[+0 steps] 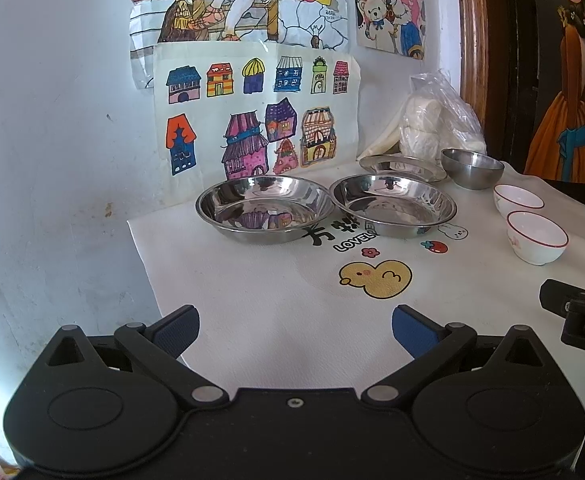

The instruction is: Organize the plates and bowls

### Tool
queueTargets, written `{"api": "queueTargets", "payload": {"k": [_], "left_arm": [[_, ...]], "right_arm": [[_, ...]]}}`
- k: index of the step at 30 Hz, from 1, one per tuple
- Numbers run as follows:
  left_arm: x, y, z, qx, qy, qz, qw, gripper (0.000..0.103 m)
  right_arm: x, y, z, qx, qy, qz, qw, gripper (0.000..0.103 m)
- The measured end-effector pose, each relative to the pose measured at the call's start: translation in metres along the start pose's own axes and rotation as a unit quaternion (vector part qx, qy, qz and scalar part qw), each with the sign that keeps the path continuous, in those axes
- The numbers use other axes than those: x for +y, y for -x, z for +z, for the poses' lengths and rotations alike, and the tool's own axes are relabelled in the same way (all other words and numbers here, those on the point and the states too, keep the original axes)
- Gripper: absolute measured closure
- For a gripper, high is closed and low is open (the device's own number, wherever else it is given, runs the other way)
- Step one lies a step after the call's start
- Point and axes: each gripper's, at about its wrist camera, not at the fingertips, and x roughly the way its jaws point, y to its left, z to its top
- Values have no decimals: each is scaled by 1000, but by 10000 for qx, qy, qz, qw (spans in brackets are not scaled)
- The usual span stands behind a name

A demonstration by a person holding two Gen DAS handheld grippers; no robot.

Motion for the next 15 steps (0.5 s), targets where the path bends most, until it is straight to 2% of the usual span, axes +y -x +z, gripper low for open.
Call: {"api": "queueTargets", "payload": {"k": [7,15], "left_arm": [[2,-8,8,83,28,-31,10000,1],[17,-27,40,112,43,-242,9996,1]], "right_arm": [[-1,0,-1,-16,65,-2,10000,0],[6,-1,15,-162,457,127,9987,0]]}}
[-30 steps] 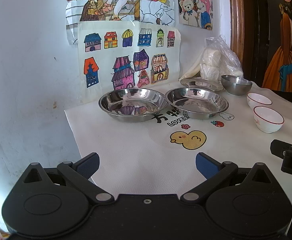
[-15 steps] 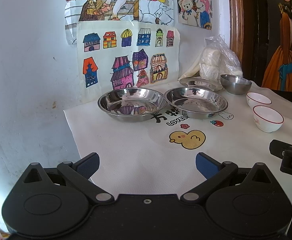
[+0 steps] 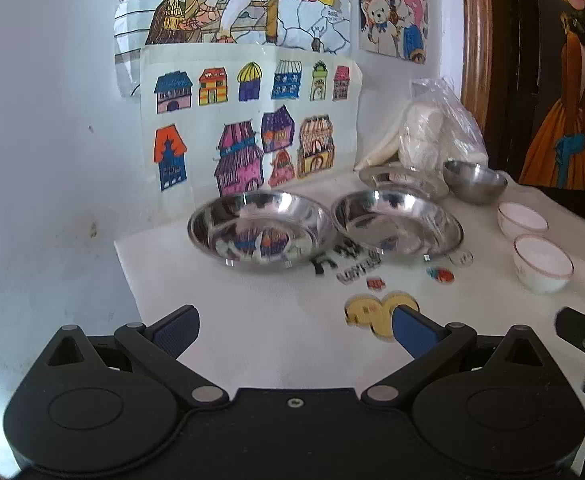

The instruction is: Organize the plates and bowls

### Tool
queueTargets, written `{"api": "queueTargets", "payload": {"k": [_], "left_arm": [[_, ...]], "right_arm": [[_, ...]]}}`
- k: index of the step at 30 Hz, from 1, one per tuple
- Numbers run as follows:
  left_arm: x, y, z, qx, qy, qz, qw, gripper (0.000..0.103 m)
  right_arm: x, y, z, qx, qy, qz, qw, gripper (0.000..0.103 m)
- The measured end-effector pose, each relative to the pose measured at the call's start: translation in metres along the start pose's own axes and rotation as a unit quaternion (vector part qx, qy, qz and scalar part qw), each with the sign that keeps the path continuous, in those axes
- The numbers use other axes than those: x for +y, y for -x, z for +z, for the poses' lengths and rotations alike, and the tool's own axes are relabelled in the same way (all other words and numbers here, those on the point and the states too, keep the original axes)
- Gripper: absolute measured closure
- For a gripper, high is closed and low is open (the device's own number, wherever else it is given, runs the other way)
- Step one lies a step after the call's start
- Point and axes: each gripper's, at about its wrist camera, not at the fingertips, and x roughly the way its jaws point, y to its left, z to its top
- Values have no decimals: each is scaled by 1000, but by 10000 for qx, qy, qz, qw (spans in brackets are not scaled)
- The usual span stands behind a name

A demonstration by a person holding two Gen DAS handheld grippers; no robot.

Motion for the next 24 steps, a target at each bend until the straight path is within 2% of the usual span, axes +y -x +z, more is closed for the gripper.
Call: {"api": "queueTargets", "payload": {"k": [6,11,17,24], "left_arm": [[16,-26,35,57,-6,-148,9999,1],[17,-51,56,285,126,-491,9983,1],[-2,-76,56,625,609,-641,9941,1],[-31,-97,57,769,608,-487,9940,2]], "right_arm": [[-1,-14,31,-193,265,182,9993,0],[-3,-42,56,-224,459,235,9984,0],[-10,-87,77,-195,551,488,9971,0],[-24,-137,92,-47,681,699,9952,1]]}}
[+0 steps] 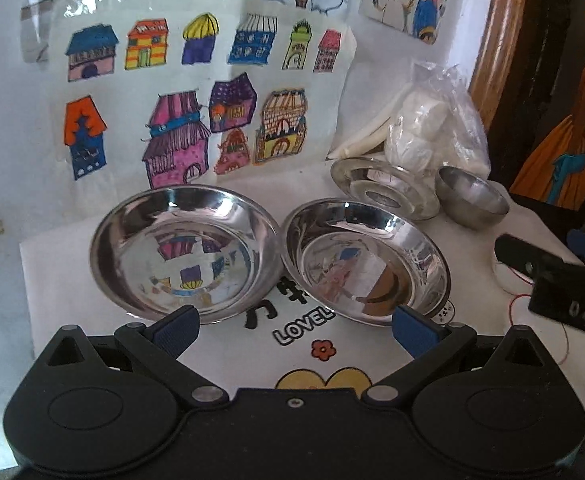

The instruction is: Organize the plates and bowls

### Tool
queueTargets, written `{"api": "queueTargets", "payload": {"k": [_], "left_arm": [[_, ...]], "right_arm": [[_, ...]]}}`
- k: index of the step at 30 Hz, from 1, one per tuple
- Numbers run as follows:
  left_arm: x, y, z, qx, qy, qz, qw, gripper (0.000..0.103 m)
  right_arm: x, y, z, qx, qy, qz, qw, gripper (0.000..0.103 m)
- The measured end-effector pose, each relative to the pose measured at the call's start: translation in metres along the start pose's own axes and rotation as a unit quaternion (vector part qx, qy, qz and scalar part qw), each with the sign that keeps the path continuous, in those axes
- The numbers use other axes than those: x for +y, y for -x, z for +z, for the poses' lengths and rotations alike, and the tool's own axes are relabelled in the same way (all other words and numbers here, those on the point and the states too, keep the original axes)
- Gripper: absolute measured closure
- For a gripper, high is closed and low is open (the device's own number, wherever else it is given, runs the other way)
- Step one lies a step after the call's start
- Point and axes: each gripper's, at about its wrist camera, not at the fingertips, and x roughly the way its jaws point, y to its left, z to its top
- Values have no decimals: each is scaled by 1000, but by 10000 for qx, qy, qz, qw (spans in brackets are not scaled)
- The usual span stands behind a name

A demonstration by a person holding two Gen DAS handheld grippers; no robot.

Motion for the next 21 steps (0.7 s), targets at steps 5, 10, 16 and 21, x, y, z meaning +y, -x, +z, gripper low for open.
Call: {"api": "queueTargets", "payload": {"k": [5,10,16,21], "left_arm": [[-5,-20,2,136,184,-3,9997,13],[-7,-37,4,228,376,-82,9990,26],[-7,-46,5,237,562,-100,9981,39],[-5,-52,6,276,738,-143,9968,59]], "right_arm": [[-20,-39,5,416,-262,417,9979,14],[-23,-73,6,909,-365,712,9926,26],[-19,-97,8,1187,-349,816,9889,37],[-16,-110,5,1402,-389,876,9855,46]]}}
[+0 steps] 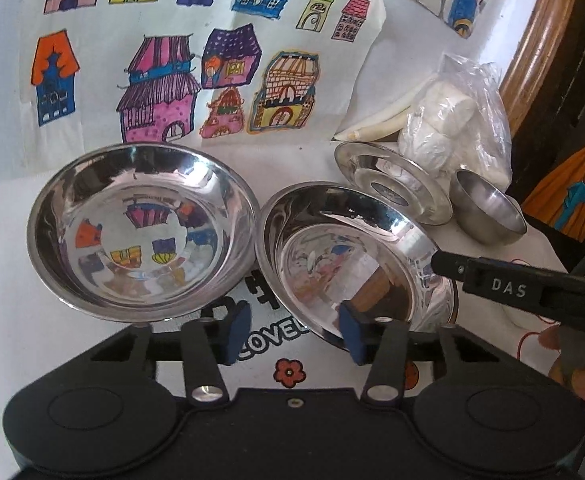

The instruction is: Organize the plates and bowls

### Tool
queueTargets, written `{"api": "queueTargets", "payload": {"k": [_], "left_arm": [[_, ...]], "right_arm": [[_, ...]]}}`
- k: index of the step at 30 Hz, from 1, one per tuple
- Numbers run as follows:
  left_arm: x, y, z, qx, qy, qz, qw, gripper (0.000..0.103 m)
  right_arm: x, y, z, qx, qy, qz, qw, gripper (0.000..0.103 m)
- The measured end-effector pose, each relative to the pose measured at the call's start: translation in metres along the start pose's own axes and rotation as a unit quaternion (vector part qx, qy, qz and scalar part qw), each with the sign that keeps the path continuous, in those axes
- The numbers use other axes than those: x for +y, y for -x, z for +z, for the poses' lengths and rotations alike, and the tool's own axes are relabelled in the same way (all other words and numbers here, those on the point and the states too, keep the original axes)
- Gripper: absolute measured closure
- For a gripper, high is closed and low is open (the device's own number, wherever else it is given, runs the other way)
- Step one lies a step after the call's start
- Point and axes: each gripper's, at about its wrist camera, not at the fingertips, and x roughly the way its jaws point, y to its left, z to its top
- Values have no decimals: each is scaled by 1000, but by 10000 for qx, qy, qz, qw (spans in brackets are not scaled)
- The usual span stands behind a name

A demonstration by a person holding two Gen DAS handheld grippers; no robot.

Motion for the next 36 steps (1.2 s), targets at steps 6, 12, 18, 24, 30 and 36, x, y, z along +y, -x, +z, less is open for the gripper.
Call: {"api": "queueTargets", "payload": {"k": [6,12,18,24,30,36], "left_arm": [[-1,-3,-1,-70,28,-48,10000,70],[0,-7,0,-108,40,-119,9999,77],[3,-7,1,-145,79,-154,9997,79],[-1,-1,-1,-241,-18,-236,9994,81],[-8,11,-1,-411,-167,-323,9985,81],[-1,26,3,-602,-127,-271,9977,81]], "right_arm": [[2,-8,-1,134,-30,77,9999,70],[2,-9,-2,183,-99,87,9997,81],[6,-8,-1,182,-36,65,9998,90],[4,-1,-7,154,-47,-15,9999,90],[2,14,-10,26,-62,-80,9999,90],[12,28,-4,-224,-41,-15,9997,89]]}}
